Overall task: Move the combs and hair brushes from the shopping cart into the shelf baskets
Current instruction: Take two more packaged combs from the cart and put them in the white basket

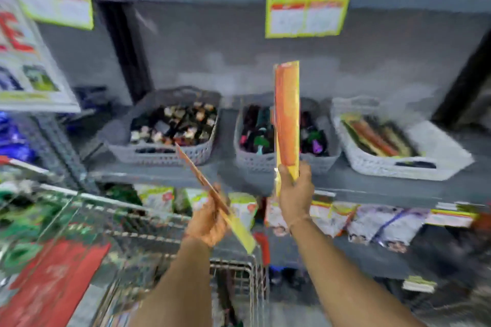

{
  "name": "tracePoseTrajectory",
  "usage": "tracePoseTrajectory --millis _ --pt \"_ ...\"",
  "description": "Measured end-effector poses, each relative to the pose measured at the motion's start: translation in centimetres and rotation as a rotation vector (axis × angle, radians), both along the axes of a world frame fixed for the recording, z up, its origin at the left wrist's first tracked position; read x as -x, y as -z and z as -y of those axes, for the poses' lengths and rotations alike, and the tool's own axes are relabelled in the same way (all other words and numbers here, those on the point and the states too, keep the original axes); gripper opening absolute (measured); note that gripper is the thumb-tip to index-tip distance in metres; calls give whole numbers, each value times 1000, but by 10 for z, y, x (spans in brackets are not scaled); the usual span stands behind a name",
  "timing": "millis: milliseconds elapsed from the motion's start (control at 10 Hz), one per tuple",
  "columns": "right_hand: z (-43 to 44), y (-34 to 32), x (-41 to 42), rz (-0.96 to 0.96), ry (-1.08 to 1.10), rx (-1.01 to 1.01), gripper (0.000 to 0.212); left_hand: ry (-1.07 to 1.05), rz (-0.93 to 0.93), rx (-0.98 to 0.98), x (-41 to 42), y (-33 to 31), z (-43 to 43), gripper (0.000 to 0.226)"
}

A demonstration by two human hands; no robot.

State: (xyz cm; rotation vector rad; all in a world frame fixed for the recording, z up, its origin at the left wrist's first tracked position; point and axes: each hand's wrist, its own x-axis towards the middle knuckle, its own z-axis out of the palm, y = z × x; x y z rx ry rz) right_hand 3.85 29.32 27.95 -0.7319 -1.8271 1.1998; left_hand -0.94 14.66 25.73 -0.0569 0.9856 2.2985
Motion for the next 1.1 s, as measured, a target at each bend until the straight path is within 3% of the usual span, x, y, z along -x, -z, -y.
tracePoseTrajectory --millis 100,200,300,400,500,600,700,800,1000,1100 --pt "-45 -5 -23 24 86 -91 31 328 -71 -120 -14 27 -31 51" --pt "-85 -14 -40 -3 109 -102 27 458 -223 -108 -15 -11 -79 34" --pt "-136 -23 -52 -11 120 -88 25 567 -296 100 -6 -57 -144 19" --pt "-198 -32 -67 21 152 -93 24 526 -378 329 -8 -95 -221 34" --pt "-258 -41 -81 106 195 -131 30 425 -511 648 -13 -104 -284 27" --pt "-310 -50 -88 227 251 -141 27 326 -491 799 -10 -106 -329 43" --pt "-353 -61 -88 399 265 -126 21 330 -665 1003 -3 -104 -377 42" --pt "-385 -64 -83 475 171 -51 25 262 -766 1135 -2 -104 -404 45" --pt "-399 -42 -78 603 31 13 33 378 -1119 1549 -11 -71 -426 44" --pt "-397 -33 -78 844 24 -69 38 435 -1286 1818 -11 -62 -428 52"
